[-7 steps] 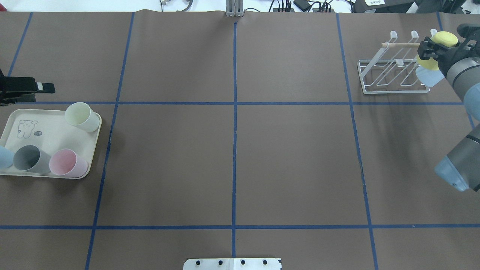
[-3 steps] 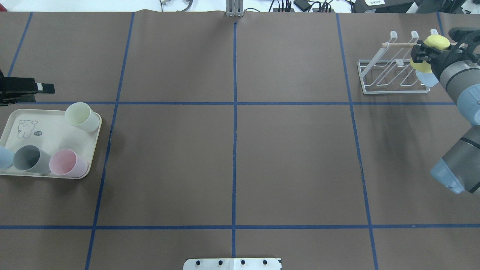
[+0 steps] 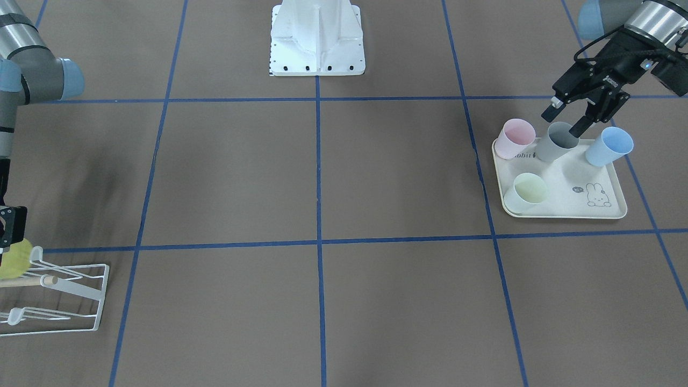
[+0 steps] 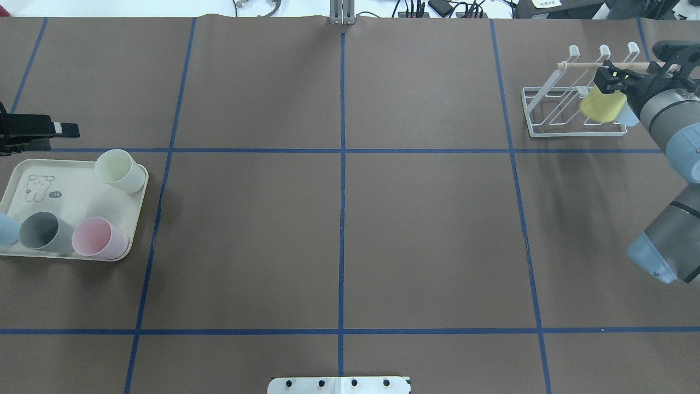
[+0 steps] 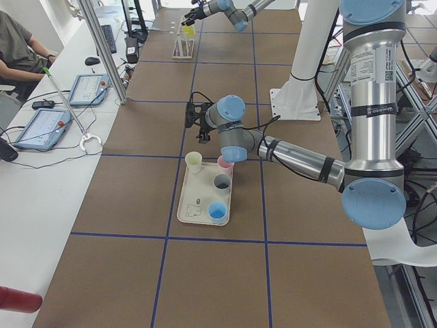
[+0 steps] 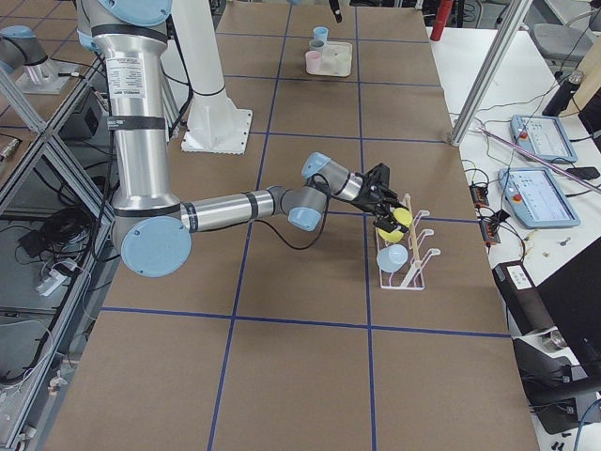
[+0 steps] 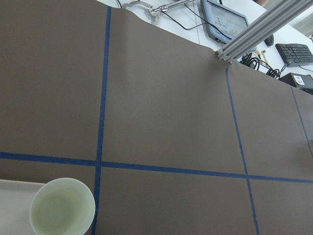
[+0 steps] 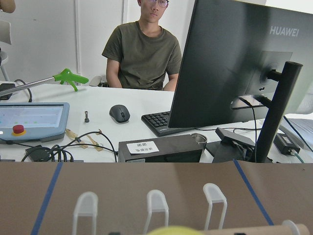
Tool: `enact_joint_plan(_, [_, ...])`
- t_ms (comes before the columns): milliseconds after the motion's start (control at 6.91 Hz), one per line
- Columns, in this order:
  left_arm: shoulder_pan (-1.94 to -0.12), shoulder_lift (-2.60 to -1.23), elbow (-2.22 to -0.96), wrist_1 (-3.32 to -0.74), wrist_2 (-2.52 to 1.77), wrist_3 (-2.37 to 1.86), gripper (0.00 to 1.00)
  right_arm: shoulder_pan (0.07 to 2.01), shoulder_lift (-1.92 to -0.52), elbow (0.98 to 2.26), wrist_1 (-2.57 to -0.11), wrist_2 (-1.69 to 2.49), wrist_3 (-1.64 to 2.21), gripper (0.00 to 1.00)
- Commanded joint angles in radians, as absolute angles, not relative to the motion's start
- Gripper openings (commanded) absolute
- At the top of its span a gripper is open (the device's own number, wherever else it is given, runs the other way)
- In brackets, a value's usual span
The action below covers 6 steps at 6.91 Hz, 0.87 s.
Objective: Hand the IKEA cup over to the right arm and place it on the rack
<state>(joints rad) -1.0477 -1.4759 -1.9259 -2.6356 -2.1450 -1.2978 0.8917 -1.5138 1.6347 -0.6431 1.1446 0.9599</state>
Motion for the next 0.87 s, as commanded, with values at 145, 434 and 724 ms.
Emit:
enact_joint_plan(145, [-1.048,-1.476,-1.885,-2.591,-2.172,-1.252,1.0,0.916,-1.525,1.741,-0.658,1.227,0.888,1.0])
enact_joint_plan(434, [-1.043,-1.479,-1.887,-2.431,-2.177,-1.101,1.0,0.975,-1.525,1.903,-0.833,1.358,0.888,1.0])
enact_joint_plan(724, [-1.037,-1.514,-1.864,-2.227,-2.177,-0.905,1.0,1.015,-1.516,2.005,-0.949,1.478,0.89,1.0])
